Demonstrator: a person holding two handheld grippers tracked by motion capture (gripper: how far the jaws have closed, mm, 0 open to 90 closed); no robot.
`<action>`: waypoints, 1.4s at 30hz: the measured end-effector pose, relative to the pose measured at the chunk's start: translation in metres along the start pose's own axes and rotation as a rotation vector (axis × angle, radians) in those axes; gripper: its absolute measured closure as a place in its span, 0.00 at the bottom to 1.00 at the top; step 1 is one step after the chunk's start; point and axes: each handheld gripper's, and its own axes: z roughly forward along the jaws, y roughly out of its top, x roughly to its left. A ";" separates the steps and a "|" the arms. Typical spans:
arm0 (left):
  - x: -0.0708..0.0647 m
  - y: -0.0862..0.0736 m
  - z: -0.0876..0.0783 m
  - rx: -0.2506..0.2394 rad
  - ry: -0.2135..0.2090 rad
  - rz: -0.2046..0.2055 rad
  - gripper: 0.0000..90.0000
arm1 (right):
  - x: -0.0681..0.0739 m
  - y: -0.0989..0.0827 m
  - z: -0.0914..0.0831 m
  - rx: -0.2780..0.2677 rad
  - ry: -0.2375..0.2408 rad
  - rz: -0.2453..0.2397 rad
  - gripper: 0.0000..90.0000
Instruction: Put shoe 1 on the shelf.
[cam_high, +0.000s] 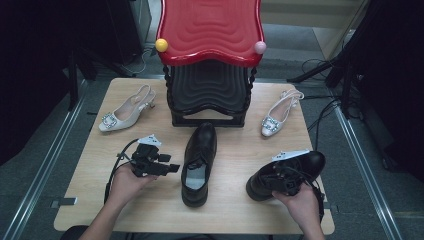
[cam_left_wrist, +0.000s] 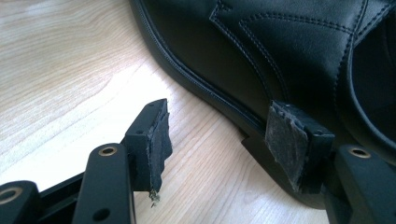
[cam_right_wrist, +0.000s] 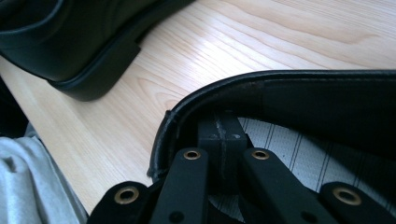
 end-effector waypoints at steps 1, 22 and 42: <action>0.000 -0.001 0.000 -0.001 0.002 -0.002 0.44 | 0.002 0.001 0.002 0.002 0.007 -0.004 1.00; 0.002 -0.012 -0.011 -0.022 0.028 -0.017 0.44 | 0.052 0.020 0.039 0.068 0.111 -0.125 1.00; 0.001 -0.013 -0.012 -0.035 0.027 -0.006 0.44 | 0.082 0.025 0.055 0.067 0.163 -0.193 0.99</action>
